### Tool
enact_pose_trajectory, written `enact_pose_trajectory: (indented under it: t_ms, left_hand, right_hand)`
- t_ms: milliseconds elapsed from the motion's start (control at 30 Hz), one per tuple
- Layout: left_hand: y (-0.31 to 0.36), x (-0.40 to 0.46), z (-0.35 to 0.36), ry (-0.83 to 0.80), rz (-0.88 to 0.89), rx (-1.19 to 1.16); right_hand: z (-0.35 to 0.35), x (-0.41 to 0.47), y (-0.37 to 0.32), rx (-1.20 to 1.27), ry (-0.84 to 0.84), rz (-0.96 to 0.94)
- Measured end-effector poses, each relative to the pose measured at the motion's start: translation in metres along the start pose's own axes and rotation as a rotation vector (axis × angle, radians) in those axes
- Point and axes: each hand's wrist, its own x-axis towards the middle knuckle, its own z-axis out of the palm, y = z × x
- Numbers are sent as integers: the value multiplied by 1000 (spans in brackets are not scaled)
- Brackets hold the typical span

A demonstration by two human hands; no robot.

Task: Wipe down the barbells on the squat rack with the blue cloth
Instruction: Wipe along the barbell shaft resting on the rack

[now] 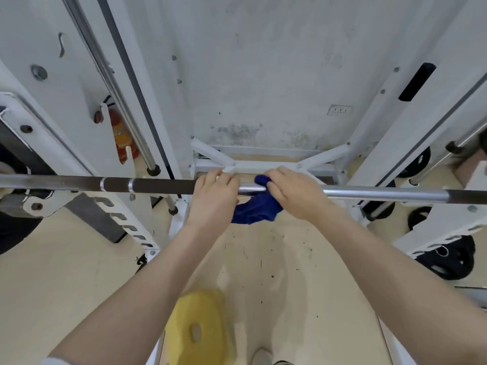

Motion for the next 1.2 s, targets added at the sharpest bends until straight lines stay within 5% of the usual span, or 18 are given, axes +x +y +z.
enact_pose_trajectory:
  t_ms: [100, 267, 400, 533, 700, 867, 967, 1200]
  left_hand:
    - [4, 1, 4, 23, -65, 25]
    - [13, 6, 8, 95, -95, 49]
    - [14, 3, 11, 109, -146, 49]
    - [14, 1, 15, 158, -147, 28]
    - [17, 0, 17, 190, -129, 103]
    - [16, 0, 15, 156, -132, 136]
    - [13, 2, 13, 146, -130, 129]
    - [10, 2, 14, 119, -93, 87]
  right_hand:
    - [-17, -13, 46, 84, -92, 194]
    - [-14, 19, -1, 127, -258, -22]
    - [3, 26, -23, -78, -153, -84]
    - [7, -16, 23, -330, 163, -18]
    - [4, -38, 49, -443, 68, 230]
    - [28, 8, -38, -333, 274, 52]
    - [28, 11, -35, -274, 323, -10]
    - [2, -46, 33, -368, 72, 318]
